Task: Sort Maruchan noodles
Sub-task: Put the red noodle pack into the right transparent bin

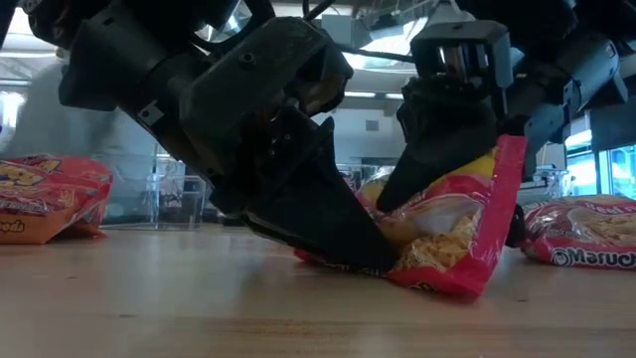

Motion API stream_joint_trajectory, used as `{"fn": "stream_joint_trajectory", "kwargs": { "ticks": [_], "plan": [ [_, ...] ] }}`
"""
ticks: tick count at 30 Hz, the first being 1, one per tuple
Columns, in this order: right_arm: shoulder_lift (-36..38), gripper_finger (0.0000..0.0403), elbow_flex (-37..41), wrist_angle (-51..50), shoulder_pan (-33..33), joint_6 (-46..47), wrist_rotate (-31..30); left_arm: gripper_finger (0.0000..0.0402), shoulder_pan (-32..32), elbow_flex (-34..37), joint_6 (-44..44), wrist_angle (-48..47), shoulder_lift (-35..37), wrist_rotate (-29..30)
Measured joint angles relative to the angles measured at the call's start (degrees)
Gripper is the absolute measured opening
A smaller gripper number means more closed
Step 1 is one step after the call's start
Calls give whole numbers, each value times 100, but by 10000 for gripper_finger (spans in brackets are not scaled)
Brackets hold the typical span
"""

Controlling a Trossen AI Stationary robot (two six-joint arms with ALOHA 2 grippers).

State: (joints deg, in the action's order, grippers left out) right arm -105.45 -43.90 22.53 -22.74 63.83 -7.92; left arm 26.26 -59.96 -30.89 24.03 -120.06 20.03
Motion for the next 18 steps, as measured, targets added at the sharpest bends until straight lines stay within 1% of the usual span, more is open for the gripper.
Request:
{"fn": "stream_joint_trajectory", "kwargs": {
  "ticks": [4, 7, 9, 11, 14, 16, 18],
  "plan": [
    [5, 149, -4, 54, 0, -400, 0, 82, 3, 4, 114, -174, 127, -7],
    [39, 111, -4, 36, -11, -816, 16, 82, 44, 7, 151, -594, 379, -16],
    [132, 105, 0, -80, -7, -1139, 84, 82, 78, 7, 150, -1053, 606, -14],
    [246, 108, 2, -150, -8, -1480, 96, 82, 117, 3, 148, -1462, 807, -11],
    [638, 115, 5, -499, 48, -1907, 86, 82, 204, 11, 218, -2167, 1144, -61],
    [990, 114, 4, -900, 148, -2129, 75, 82, 227, 6, 341, -2532, 1303, -254],
    [1343, 109, 4, -1242, 276, -2449, 48, 82, 213, 7, 539, -2655, 1390, -536]
  ]
}}
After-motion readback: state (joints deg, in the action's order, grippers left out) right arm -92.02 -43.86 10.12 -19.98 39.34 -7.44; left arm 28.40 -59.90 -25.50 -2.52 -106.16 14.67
